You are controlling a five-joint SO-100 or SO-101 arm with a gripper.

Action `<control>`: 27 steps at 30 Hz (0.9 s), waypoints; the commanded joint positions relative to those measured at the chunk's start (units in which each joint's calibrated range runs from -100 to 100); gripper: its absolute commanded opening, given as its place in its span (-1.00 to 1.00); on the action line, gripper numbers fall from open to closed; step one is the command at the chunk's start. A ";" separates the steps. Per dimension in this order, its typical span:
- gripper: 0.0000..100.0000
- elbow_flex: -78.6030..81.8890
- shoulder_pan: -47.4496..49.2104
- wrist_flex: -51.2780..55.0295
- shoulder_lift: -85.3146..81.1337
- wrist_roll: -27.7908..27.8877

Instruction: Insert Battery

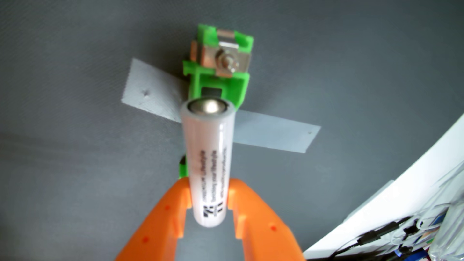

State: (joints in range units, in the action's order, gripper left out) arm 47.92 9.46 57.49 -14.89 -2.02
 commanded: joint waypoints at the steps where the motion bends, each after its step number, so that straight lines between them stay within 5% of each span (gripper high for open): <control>1: -0.97 1.29 -0.37 -2.71 -0.57 -0.66; 27: -0.97 2.82 -0.37 -4.06 -0.57 -1.12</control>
State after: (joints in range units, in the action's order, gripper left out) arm 50.72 9.46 53.81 -14.89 -2.99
